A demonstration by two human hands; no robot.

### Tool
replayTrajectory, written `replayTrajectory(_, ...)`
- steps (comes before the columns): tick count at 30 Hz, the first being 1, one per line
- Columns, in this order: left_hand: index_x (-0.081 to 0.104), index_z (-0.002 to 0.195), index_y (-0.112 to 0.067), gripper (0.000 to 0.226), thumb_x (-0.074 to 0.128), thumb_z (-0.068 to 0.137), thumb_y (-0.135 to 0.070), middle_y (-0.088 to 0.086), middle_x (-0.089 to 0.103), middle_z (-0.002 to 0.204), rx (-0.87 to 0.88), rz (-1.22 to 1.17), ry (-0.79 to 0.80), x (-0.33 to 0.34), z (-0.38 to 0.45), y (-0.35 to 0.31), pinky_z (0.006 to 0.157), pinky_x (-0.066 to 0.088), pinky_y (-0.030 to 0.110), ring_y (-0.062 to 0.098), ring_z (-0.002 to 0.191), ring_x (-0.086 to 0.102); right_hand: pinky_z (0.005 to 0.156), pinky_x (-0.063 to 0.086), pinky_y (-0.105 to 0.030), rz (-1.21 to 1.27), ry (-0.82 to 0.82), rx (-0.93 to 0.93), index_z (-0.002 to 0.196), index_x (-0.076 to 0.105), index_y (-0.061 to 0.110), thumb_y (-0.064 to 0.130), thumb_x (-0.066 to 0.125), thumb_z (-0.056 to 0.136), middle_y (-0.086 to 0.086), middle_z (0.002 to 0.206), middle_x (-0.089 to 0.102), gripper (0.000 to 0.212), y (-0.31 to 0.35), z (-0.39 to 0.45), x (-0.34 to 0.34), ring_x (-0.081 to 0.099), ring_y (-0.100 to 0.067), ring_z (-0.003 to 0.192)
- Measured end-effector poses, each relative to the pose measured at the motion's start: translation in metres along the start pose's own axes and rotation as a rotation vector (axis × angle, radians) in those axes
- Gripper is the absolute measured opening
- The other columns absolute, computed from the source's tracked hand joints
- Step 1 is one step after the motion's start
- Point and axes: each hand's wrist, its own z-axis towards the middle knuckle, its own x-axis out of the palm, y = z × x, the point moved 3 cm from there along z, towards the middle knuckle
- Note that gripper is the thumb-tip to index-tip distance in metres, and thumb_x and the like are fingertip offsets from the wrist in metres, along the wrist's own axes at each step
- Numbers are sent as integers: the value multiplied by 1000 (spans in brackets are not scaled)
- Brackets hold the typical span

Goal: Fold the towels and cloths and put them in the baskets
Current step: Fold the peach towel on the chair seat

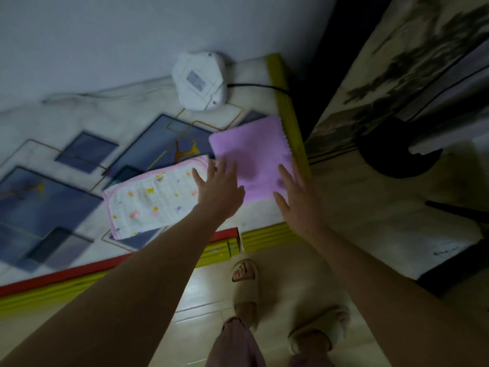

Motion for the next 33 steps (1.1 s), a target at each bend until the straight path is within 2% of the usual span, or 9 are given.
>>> replayTrajectory(2,28,145,-15,55,43,97,-37,10,33,148,103,0,62,-15,-9,-44,110,23,53,32,135,34,103,36,-42,96,-43,136,146,35,13,32,48,96,-14,155,26,55,-23,-32,-25,40,-35,132)
replayTrajectory(4,31,143,-13,52,42,97,-36,11,43,139,233,56,131,-24,-23,-96,106,30,45,33,124,45,108,32,-39,158,-71,291,147,31,11,40,37,97,-14,154,28,58,-52,-69,-52,38,-32,134)
replayTrajectory(7,43,134,-9,44,42,97,-32,13,48,131,410,187,203,-27,-53,-183,97,38,39,32,118,50,112,30,-39,227,-117,448,148,29,7,30,36,102,-14,157,20,52,-106,-131,-88,35,-28,137)
replayTrajectory(9,52,125,-6,38,41,97,-29,13,51,127,563,270,228,-19,-73,-242,93,41,37,30,115,52,102,41,-44,232,-184,507,144,35,7,23,41,101,-14,154,26,47,-144,-175,-113,44,-31,127)
replayTrajectory(13,39,137,-11,45,40,97,-32,10,47,135,771,257,243,6,-114,-352,95,41,37,30,118,51,79,47,-43,253,-344,660,126,46,8,21,43,97,-14,127,46,32,-215,-270,-154,54,-38,103)
replayTrajectory(18,35,142,-11,51,46,96,-30,12,42,139,853,302,289,52,-157,-466,101,39,39,30,125,44,95,40,-45,208,-340,835,135,45,10,20,53,92,-13,135,45,45,-302,-362,-159,47,-35,117)
replayTrajectory(23,34,144,-15,51,46,96,-28,10,43,139,889,355,341,100,-170,-526,99,41,40,29,123,44,97,36,-41,131,-249,864,130,48,11,24,53,92,-12,129,51,41,-356,-412,-131,47,-32,118)
replayTrajectory(26,41,141,-16,46,47,96,-26,7,46,136,904,324,285,123,-169,-542,96,43,37,27,118,48,95,39,-43,90,-214,862,123,51,10,26,57,88,-12,125,52,39,-378,-437,-113,48,-32,115)
replayTrajectory(33,43,141,-18,46,49,95,-17,5,39,146,1126,373,232,171,-169,-585,104,33,36,24,132,32,73,46,-42,155,-248,806,115,57,11,10,58,83,-13,112,54,31,-417,-470,-98,51,-34,101)
